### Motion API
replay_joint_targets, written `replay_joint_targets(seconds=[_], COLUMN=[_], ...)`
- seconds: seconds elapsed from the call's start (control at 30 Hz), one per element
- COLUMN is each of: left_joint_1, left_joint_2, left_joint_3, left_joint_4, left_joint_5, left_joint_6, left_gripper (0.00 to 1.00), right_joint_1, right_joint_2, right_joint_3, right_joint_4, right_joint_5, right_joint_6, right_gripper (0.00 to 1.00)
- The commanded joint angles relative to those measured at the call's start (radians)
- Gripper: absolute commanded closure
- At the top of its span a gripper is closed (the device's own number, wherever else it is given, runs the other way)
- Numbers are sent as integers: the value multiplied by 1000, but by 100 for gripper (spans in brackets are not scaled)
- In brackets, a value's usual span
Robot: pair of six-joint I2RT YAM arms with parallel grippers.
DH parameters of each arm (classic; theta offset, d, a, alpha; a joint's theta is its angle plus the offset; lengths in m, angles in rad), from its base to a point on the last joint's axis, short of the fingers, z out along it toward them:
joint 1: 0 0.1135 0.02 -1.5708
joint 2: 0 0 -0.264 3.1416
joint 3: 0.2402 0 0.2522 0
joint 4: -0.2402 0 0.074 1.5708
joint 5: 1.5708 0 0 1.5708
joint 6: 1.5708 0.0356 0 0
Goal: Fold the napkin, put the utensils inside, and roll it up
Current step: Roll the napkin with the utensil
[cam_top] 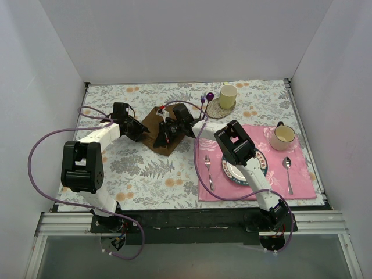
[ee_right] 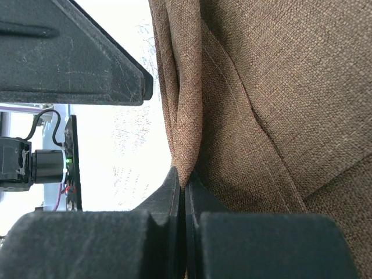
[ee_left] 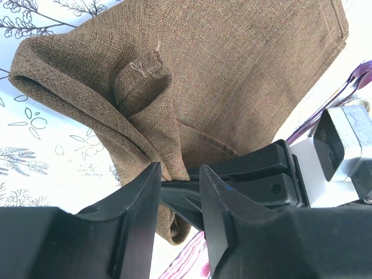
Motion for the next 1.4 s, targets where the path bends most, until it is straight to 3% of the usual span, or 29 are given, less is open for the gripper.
replay_joint_targets(seconds=[0.0,0.07,0.43,0.67,0.8,0.97,1.37], left_joint_1=[-4,-4,-4,-7,-9,-19,-55], left_joint_2=[-23,-20,32,73,78,81,217], left_joint_3=[3,0,26,32,30,50,153], left_joint_4=[-5,3,-56,-10,10,16,-33], left_joint_5=[-13,-17,-33,-36,-28,-42,-56], left_joint_6=[4,-1,-26,-13,-6,10,39], left_gripper=[65,60,58,66,84,99,100], right_joint_1=[-11,-10,-10,-10,-11,-11,-10], right_joint_2=[42,42,41,39,38,36,21], right_joint_3=[3,1,0,-3,-12,-17,-17], right_joint_4=[-101,-101,-97,-100,-100,-103,-135], right_joint_5=[61,61,66,67,67,66,73], right_joint_6=[-47,-47,-42,-45,-48,-56,-73], right_gripper=[99,99,99,99,99,99,97])
